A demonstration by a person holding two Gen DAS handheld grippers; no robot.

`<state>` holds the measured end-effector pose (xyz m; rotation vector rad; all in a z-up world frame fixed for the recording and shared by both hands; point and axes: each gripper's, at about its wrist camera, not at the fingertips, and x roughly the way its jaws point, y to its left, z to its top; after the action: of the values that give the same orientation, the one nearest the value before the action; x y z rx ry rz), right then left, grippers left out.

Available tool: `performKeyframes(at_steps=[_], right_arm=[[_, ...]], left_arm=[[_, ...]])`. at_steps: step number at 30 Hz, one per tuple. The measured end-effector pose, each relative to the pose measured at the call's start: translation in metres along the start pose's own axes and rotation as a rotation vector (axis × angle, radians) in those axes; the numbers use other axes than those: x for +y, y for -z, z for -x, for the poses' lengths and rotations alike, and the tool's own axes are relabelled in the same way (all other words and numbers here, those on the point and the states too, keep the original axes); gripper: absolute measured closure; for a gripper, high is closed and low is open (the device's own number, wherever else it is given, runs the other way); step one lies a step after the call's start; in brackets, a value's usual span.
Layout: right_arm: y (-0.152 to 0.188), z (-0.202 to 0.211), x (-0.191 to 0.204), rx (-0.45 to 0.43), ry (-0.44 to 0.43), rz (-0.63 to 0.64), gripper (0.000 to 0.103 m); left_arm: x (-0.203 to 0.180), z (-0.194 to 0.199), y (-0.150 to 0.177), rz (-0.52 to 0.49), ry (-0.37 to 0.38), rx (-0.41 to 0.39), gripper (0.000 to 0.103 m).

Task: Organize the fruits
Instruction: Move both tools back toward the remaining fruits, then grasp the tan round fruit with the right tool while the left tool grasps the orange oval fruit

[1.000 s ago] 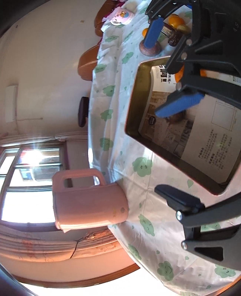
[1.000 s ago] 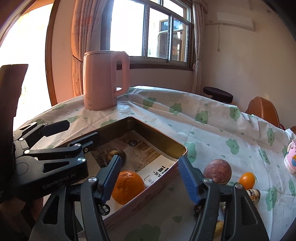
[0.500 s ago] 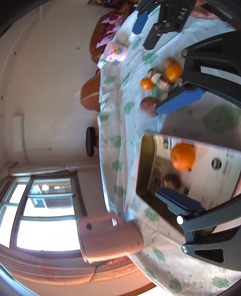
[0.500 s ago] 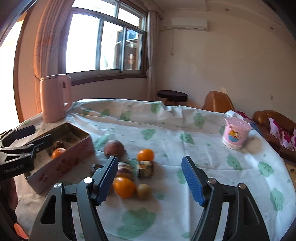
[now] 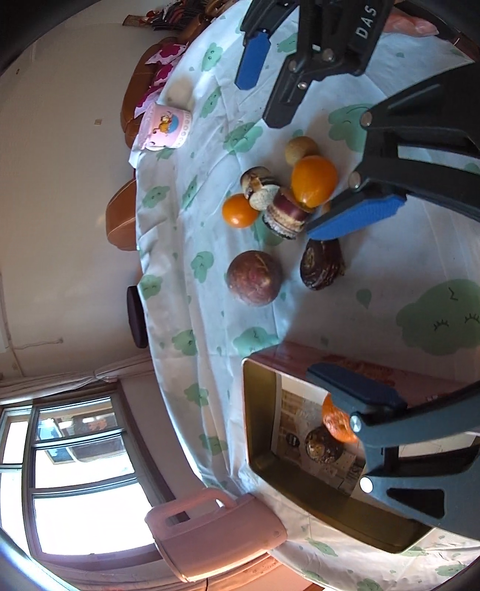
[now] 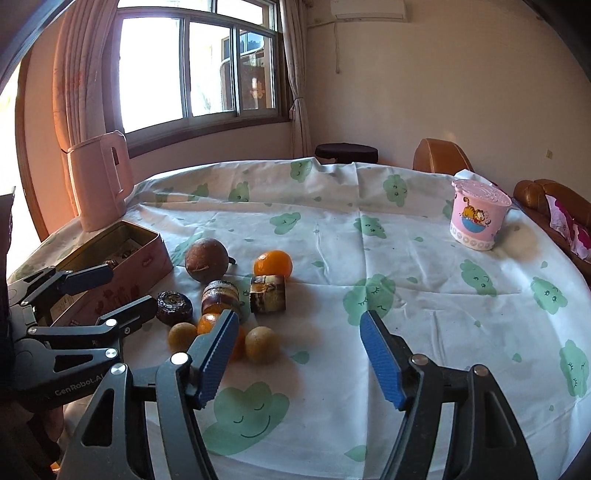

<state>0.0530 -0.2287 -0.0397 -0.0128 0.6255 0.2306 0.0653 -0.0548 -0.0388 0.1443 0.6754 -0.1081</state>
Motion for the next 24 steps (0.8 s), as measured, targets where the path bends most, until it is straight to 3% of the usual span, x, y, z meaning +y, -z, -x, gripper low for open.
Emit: performKeyframes(at_steps=[7,12,14,18,24], right_arm=[[0.005,-0.03,-0.003,0.155,-0.1,-0.014,0.044],[0.008,-0.042,-0.003,0.215,-0.132,-0.023,0.05],[0.008,-0.043,-0.004,0.226,-0.138,-0.024,0.052],[0.008,-0.041,-0.002,0.215,-0.147,-0.011,0.07],[0.004,-0.036,-0.003,0.189,-0.135,-0.004,0.078]], left_arm=[[-0.011,0.004,0.0,-0.026,0.038,-0.019,0.033],[-0.016,0.004,-0.003,-0.038,0.06,-0.018,0.033],[-0.018,0.002,-0.004,-0.045,0.069,-0.015,0.033],[-0.023,0.001,-0.004,-0.058,0.083,-0.01,0.033],[-0.028,-0.001,-0.005,-0.057,0.118,0.002,0.034]])
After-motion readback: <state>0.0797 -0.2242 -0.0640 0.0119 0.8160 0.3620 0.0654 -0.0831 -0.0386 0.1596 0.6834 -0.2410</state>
